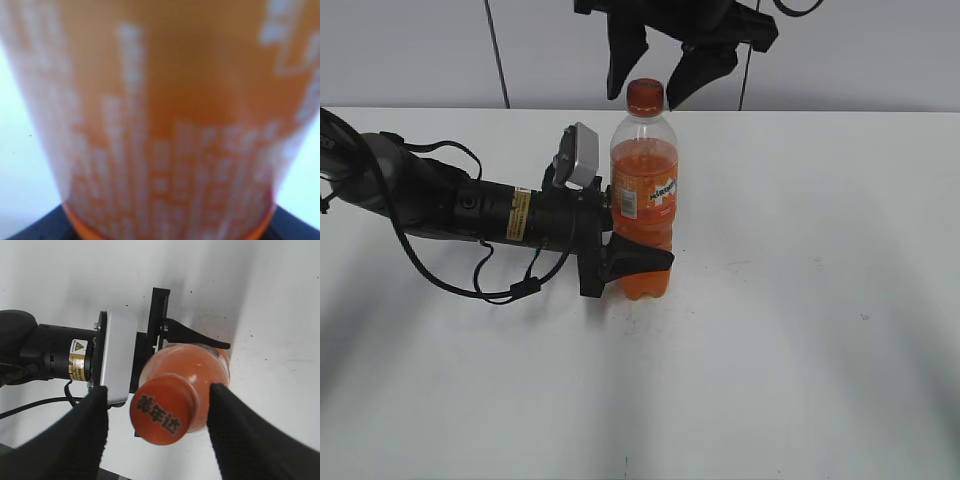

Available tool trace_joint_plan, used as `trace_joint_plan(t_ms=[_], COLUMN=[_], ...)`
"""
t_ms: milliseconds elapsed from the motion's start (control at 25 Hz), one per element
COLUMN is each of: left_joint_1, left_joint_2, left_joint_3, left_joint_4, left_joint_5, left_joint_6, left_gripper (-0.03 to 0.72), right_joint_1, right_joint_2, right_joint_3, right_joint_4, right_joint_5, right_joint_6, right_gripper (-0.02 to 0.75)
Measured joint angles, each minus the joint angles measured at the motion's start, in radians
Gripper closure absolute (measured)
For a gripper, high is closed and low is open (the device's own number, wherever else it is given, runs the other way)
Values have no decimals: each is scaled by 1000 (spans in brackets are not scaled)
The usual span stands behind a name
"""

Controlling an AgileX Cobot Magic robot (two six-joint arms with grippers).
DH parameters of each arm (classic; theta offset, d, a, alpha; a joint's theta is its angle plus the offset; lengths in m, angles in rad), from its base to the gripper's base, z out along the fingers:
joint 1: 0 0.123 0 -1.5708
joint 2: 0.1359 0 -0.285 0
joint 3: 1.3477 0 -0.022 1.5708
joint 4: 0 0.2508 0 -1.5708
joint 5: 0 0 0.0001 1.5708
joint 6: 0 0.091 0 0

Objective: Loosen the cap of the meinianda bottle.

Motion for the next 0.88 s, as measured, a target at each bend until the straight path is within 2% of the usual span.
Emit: trace_joint_plan(t_ms=[280, 400, 680, 880], left_joint_1=[0, 0, 0, 0], left_joint_2=[0, 0, 0, 0], left_joint_3=[0, 0, 0, 0], left_joint_4=[0, -1, -3, -4], left_joint_5=[0, 0, 1, 3], left_joint_6=[0, 0, 0, 1], left_gripper=[285, 285, 285, 285], right_joint_1=[0, 0, 0, 0], right_joint_2=[0, 0, 0, 0], right_joint_3=[0, 0, 0, 0], right_joint_4=[-1, -6, -7, -5], right_joint_5=[0, 0, 1, 0], right_joint_6=[0, -3, -65, -289], right_gripper=[370, 454, 456, 456])
